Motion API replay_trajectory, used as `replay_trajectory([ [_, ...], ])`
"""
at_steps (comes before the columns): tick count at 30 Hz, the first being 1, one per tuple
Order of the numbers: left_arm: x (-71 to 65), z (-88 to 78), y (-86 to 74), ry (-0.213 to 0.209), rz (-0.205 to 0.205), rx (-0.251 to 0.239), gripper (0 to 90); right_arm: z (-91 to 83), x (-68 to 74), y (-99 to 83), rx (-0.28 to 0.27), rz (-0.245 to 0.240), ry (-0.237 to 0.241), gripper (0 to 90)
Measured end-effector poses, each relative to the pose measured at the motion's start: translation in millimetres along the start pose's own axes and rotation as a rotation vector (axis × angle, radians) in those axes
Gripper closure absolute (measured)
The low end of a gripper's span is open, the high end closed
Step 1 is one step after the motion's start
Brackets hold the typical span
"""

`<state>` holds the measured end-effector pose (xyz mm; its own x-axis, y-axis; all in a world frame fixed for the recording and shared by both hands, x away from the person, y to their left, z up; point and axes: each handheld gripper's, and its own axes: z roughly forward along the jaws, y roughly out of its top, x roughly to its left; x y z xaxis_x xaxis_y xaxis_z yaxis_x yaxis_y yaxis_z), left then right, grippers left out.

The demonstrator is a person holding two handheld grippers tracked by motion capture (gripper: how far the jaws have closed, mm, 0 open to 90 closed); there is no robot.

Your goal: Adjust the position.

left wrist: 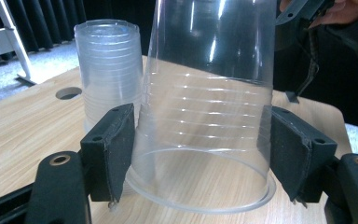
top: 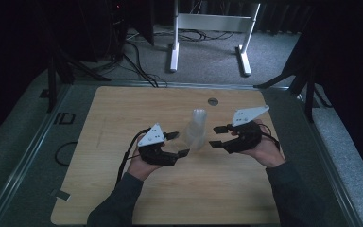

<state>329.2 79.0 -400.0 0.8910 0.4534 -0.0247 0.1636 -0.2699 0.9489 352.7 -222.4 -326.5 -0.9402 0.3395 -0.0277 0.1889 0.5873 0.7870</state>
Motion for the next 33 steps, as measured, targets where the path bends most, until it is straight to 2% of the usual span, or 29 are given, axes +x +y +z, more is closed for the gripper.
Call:
replay_trajectory([
  [13, 1.5, 1.8, 3.4, -0.02, 0.037, 0.077, 28.8, 3.9, 1.9, -0.9, 0.074, -0.043, -0.003, 43.5],
  [16, 1.3, 3.7, 4.9, -0.026, 0.054, 0.101, 28.8, 4.0, 2.3, -0.9, 0.091, -0.05, 0.004, 43.5],
  [20, 1.5, 4.8, 7.1, -0.009, 0.077, 0.122, 29.2, 4.6, 2.6, -1.2, 0.107, -0.057, 0.01, 43.5],
  [23, 1.7, 5.2, 8.1, -0.003, 0.091, 0.141, 29.4, 5.4, 4.1, -1.6, 0.139, -0.071, 0.014, 43.0],
  [27, 0.7, 6.6, 9.0, -0.011, 0.11, 0.17, 29.4, 5.9, 4.6, -0.9, 0.162, -0.084, 0.013, 43.0],
  [30, -1.7, 9.5, 10.1, -0.015, 0.142, 0.211, 29.5, 6.6, 5.1, -0.3, 0.181, -0.088, 0.012, 43.0],
  [33, -2.6, 11.3, 9.8, -0.015, 0.153, 0.225, 29.5, 7.6, 5.6, 0.0, 0.193, -0.094, 0.018, 43.0],
])
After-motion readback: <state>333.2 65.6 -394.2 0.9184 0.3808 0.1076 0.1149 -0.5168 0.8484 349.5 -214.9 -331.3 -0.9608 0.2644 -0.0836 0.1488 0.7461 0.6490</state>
